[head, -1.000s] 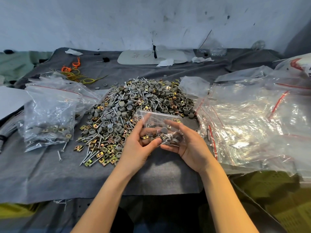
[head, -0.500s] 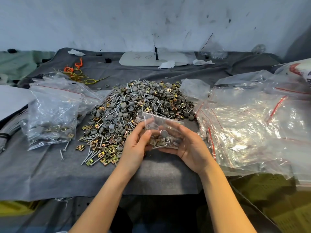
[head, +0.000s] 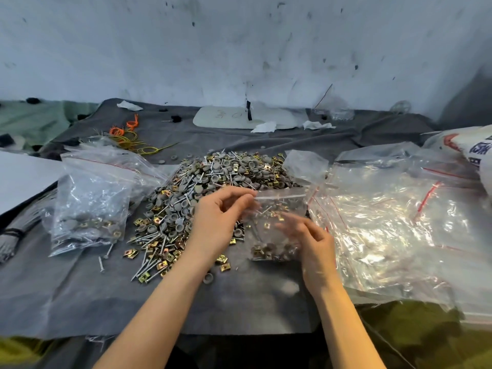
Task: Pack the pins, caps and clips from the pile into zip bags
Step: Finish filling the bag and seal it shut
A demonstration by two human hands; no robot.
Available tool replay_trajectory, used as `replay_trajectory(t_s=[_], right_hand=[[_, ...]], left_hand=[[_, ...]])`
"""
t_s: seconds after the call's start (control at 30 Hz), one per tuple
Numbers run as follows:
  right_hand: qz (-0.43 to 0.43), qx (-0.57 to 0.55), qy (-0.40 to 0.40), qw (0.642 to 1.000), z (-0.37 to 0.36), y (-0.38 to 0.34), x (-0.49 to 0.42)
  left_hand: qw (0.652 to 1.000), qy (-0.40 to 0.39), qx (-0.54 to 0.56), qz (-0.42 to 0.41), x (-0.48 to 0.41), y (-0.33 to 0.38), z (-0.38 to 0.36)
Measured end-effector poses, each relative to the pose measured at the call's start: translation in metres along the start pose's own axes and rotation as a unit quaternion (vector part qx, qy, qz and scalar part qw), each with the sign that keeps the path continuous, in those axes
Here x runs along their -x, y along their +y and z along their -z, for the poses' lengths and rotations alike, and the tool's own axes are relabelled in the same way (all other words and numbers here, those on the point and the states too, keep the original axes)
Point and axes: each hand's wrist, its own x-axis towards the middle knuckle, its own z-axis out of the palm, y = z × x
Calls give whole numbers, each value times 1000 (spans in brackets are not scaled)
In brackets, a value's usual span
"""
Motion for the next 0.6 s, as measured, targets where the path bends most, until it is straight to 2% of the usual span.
replay_trajectory(t_s=[0.07,0.17,0.37,0.6], right_hand=[[35,6,-3,999,3,-14,-2],[67,43,-55,995,3,-35,-2],[38,67,-68,995,7,-50,0],[43,88,-84,992,2,-52,5]], left_hand=[[999,-34,2,-14,2,3,-1],[998,-55,10,-12,7,8,0],[997,-72,-18,-30,14,5,5],[996,-84,27,21,14,4,11]])
